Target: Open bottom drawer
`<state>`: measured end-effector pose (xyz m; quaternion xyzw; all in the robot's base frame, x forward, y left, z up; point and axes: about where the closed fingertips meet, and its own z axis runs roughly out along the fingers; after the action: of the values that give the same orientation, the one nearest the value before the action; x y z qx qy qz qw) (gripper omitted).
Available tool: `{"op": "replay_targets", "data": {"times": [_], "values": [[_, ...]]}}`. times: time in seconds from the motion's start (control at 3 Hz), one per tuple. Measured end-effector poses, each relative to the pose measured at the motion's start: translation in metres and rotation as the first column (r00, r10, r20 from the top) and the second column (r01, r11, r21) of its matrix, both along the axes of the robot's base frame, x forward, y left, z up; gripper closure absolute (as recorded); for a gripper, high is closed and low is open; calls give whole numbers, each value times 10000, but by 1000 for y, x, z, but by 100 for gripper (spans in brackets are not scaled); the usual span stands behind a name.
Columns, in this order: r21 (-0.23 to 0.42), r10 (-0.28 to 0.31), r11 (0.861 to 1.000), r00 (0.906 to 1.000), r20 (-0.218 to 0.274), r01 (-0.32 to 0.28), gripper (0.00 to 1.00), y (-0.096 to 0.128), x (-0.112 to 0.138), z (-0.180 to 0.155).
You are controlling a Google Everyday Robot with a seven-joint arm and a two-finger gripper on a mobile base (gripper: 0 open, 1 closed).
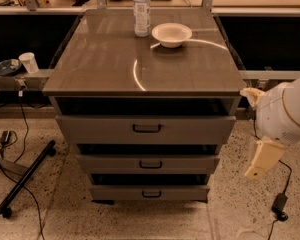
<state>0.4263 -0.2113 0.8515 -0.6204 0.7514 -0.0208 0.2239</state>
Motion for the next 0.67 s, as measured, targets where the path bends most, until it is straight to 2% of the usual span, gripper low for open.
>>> {"op": "replay_targets", "data": {"times": [0.67], "values": [[721,546,9960,9984,-116,-536,0,11,-9,-45]]}}
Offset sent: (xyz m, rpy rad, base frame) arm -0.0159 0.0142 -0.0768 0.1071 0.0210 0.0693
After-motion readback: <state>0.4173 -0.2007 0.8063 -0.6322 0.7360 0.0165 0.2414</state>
